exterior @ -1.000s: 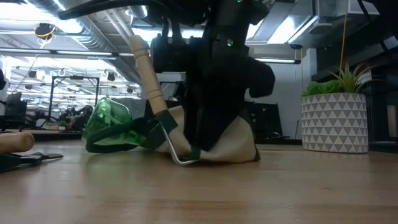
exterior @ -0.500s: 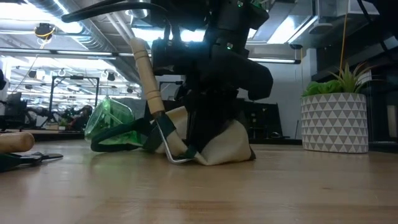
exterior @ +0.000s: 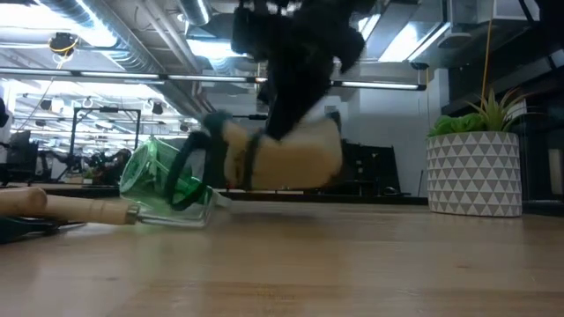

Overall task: Pick & Place Garden tools in Gardening bag
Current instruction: Prepare the white gardening bag

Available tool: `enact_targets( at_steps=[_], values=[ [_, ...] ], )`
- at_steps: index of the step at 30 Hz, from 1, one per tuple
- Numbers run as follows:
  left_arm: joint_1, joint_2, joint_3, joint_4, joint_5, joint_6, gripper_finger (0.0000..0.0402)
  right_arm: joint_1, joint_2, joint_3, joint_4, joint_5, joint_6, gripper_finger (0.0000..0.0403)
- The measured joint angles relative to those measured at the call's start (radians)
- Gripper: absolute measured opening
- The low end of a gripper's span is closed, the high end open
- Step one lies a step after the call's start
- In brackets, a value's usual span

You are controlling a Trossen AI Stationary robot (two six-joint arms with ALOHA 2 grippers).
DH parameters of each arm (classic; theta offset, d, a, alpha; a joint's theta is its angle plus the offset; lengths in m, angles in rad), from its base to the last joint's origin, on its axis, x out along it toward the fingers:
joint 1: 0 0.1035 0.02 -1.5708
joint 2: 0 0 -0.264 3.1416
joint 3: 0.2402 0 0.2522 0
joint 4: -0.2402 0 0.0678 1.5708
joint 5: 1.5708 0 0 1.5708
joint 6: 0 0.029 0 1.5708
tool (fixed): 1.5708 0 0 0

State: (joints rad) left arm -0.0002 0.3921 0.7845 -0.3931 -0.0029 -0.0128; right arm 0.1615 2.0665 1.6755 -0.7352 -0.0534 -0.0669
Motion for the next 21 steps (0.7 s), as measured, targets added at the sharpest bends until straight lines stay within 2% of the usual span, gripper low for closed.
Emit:
enact_targets(
  at_steps=[4,8,16,21],
  values=[
    [0.000,0.000,0.000,0.000,0.000,0.000,0.0006,-0.020,-0.049,-0.002,0.044,-0.001,0.000,0.0003],
    [0.000,0.000,0.000,0.000,0.000,0.000,0.0006,-0.026,-0.132,-0.098,0.199,-0.003,0.000,0.0003],
    [0.000,0.000,0.000,0.000,0.000,0.000,0.0006,-0.015,-0.352,-0.499,0.662,-0.002,0.040,0.0003],
    [0.000,0.000,0.000,0.000,0.000,0.000,0.0006,0.014,-0.433,-0.780,1.091,-0.003,0.103,0.0003]
  ],
)
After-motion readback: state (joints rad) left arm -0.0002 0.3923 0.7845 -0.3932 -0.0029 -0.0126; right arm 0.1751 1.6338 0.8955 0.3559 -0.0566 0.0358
